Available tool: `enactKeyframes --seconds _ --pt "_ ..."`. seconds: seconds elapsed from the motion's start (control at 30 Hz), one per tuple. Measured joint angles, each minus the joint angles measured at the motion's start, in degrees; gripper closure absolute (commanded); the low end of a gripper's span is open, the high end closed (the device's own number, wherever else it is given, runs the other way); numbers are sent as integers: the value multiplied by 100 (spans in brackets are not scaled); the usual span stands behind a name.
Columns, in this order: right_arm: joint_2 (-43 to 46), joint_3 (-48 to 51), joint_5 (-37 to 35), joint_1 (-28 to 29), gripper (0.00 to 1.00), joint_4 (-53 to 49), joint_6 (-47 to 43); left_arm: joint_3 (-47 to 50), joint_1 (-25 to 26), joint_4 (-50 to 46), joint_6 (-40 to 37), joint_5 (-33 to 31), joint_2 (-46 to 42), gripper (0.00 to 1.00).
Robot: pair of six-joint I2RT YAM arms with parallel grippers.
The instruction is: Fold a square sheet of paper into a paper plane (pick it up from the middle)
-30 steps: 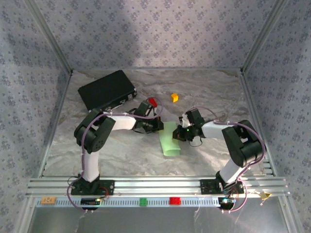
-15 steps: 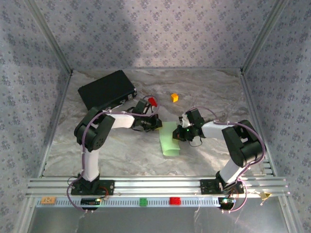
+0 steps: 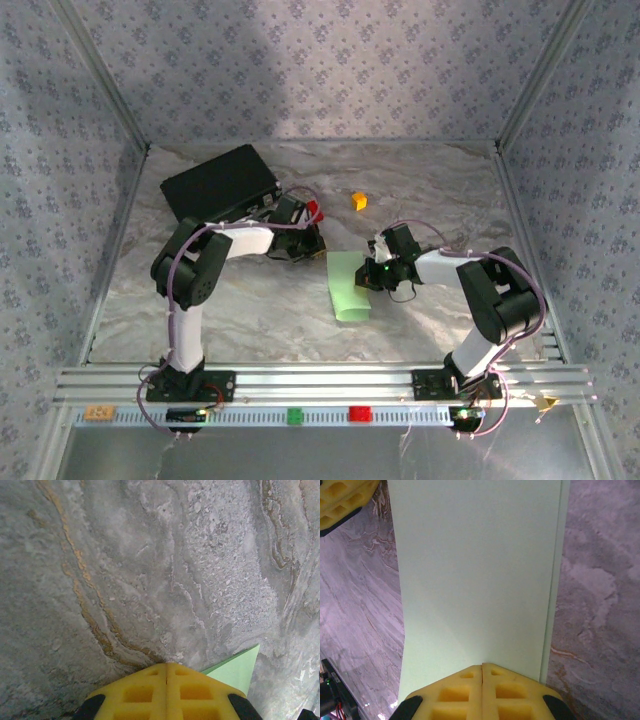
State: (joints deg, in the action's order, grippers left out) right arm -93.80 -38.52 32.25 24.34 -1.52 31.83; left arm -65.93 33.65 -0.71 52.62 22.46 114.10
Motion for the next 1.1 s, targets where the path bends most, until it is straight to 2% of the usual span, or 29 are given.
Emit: enactKeyframes --seconds 0.33,0.57,0.8,0.9,1.1 --pt "0 0 -2 0 100 0 0 13 264 168 -109 131 -59 100" --pt "0 0 -2 0 100 0 0 424 345 535 -96 225 -122 100" --pt "4 0 -2 0 100 -2 0 603 271 -61 -223 -498 -887 96" --pt "4 0 -2 0 100 -2 0 603 240 -199 -321 -688 -1239 98" --pt "4 0 -2 0 100 -2 2 623 442 -118 -562 -326 -1342 100"
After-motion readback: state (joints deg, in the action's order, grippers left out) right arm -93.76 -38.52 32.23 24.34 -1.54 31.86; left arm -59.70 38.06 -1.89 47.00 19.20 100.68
